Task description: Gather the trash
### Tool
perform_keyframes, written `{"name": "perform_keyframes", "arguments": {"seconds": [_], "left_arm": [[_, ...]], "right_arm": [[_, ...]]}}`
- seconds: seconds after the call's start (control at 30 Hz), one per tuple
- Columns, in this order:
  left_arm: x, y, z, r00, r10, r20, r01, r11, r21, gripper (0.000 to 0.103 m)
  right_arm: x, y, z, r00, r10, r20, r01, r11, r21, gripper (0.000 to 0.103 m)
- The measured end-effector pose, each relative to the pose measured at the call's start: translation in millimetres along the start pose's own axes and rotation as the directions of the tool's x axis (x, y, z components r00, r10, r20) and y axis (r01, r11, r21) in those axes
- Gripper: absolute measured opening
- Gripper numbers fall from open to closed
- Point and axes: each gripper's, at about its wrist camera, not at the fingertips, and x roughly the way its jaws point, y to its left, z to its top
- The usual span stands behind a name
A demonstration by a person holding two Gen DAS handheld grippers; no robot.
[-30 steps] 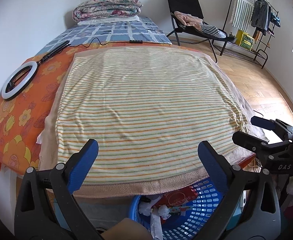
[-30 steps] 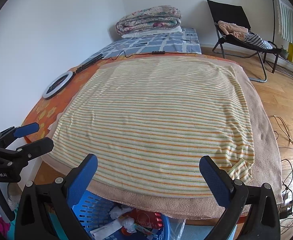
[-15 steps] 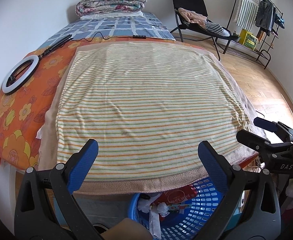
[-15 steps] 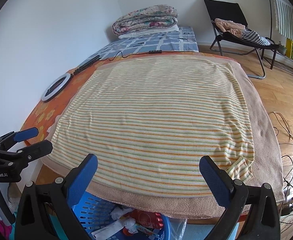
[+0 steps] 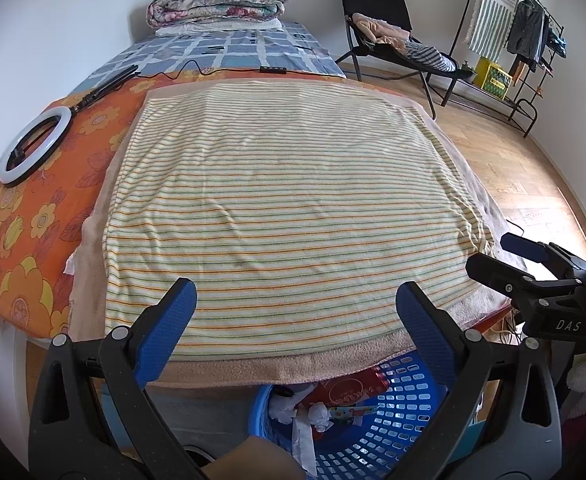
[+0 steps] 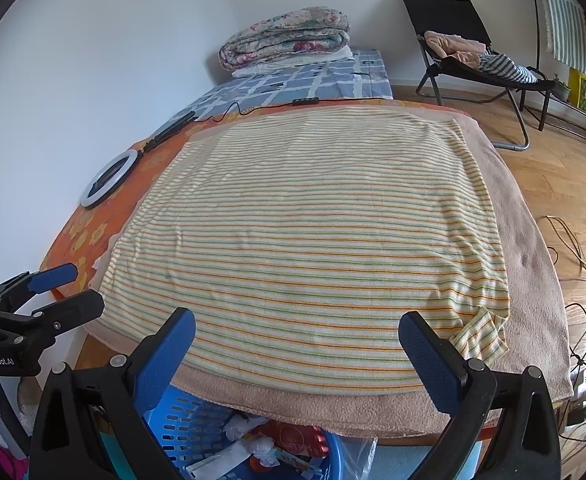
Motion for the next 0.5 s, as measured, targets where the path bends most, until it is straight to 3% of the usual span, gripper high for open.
{"name": "perform_keyframes", "arguments": {"seconds": [0.5], "left_arm": [[0.4,-0.1,0.1,1.0,-0.002,-0.001,0.002,1.0,0.0,0.102]], "right_arm": [[0.7,-2.4,-0.9,1.0,0.009,-0.004,-0.009,1.0,0.027,0.103]]}}
